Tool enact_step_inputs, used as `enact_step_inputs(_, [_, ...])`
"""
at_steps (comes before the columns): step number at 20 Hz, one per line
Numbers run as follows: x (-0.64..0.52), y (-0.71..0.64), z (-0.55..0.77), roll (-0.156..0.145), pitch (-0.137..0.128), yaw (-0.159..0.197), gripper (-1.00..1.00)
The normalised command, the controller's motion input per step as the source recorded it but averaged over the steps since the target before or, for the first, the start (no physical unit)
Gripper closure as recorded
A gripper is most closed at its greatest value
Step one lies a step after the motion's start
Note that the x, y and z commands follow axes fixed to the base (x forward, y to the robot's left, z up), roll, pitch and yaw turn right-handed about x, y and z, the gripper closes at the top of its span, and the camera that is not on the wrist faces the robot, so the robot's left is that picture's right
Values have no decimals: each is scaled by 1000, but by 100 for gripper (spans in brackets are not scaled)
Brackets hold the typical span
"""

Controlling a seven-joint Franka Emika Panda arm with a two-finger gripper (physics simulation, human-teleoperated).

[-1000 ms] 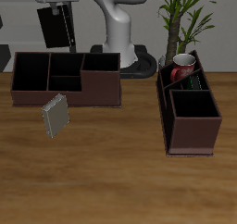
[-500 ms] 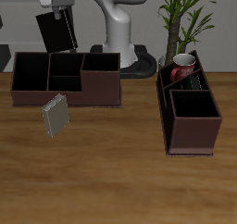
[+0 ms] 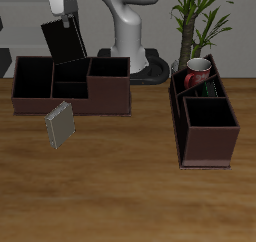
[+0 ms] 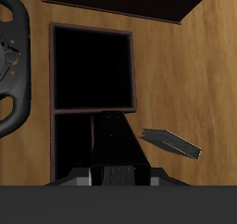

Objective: Place the red mug into the left desk caddy's left compartment and place the green book into the left desk caddy's back compartment and place the black book into the back desk caddy's front compartment

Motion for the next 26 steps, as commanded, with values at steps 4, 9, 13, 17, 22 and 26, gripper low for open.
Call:
enact_step_inputs(4, [-27,-186,-137,-21,44,27,100])
enact_step_inputs(9, [-4,-262,-156,-45,40,6,100])
enact_step_inputs(13, [-13,-340,-16,-57,7,-29,100])
enact_step_inputs(17, [8,-108,73,-43,-19,-21,100])
enact_step_inputs(22, [22,97,25,9,-3,-22,100])
enact_step_inputs(26, [125,-127,4,-41,-46,21,100])
